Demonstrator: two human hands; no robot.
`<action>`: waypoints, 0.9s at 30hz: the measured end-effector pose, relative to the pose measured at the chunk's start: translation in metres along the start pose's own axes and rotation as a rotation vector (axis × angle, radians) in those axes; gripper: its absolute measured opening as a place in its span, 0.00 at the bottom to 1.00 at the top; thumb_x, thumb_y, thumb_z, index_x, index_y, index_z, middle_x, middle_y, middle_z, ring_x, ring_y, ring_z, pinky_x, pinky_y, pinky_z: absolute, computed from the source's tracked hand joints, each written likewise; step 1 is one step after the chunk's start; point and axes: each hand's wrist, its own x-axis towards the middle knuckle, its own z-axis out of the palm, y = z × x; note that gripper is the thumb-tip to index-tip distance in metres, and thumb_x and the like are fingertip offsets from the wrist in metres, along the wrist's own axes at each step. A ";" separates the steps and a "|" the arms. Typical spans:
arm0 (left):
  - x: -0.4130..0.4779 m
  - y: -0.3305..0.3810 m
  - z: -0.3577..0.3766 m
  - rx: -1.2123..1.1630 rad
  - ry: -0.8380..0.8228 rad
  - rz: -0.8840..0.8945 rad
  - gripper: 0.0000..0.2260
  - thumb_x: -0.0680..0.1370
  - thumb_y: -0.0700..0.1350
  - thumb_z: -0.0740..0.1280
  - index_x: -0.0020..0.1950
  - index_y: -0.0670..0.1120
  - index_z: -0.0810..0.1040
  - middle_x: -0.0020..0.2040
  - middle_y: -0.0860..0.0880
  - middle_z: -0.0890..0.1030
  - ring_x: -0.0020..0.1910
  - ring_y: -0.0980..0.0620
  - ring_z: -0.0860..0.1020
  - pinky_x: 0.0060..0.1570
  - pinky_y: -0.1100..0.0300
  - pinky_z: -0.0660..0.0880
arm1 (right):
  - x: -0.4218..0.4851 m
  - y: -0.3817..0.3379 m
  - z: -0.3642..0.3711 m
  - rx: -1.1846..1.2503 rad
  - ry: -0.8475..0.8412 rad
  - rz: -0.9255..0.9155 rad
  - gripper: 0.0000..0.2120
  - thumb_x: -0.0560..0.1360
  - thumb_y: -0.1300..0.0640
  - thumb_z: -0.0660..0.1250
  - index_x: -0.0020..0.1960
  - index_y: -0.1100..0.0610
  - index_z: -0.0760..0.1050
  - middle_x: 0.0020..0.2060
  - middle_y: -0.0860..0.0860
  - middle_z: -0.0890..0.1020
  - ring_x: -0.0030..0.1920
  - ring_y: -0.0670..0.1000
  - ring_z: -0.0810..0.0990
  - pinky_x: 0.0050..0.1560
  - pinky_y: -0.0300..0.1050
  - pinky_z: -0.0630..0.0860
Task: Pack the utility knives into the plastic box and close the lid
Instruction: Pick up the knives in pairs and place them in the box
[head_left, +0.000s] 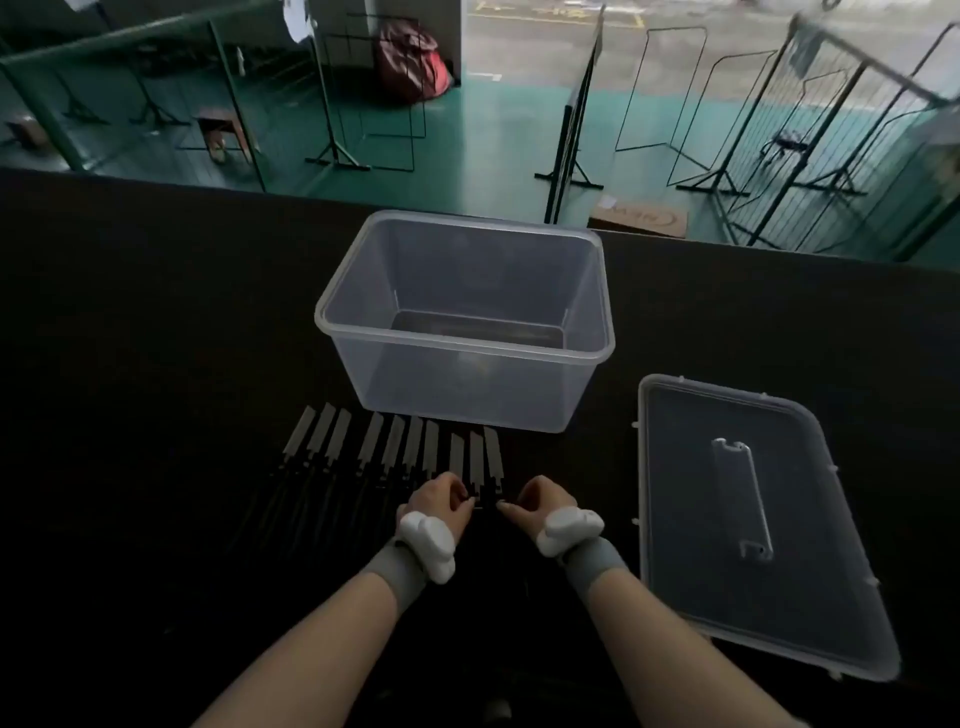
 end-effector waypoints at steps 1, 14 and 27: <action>0.001 -0.002 0.002 0.004 0.018 -0.009 0.12 0.78 0.49 0.63 0.59 0.45 0.76 0.56 0.47 0.81 0.57 0.48 0.78 0.59 0.55 0.73 | 0.002 -0.002 0.001 -0.020 -0.017 0.000 0.27 0.73 0.46 0.68 0.67 0.58 0.67 0.63 0.55 0.75 0.62 0.53 0.75 0.60 0.44 0.72; 0.006 0.008 0.015 0.292 -0.025 -0.079 0.26 0.73 0.61 0.66 0.64 0.46 0.71 0.65 0.45 0.71 0.65 0.46 0.71 0.63 0.54 0.70 | 0.023 0.015 -0.004 -0.169 -0.065 0.063 0.27 0.72 0.48 0.69 0.66 0.59 0.68 0.62 0.55 0.73 0.60 0.54 0.76 0.59 0.46 0.75; 0.003 0.026 0.028 0.402 -0.022 0.082 0.23 0.75 0.60 0.63 0.64 0.47 0.73 0.64 0.46 0.73 0.65 0.46 0.69 0.64 0.54 0.65 | -0.009 0.071 -0.020 -0.066 0.284 -0.097 0.20 0.75 0.53 0.67 0.63 0.59 0.70 0.62 0.56 0.72 0.61 0.54 0.74 0.59 0.42 0.71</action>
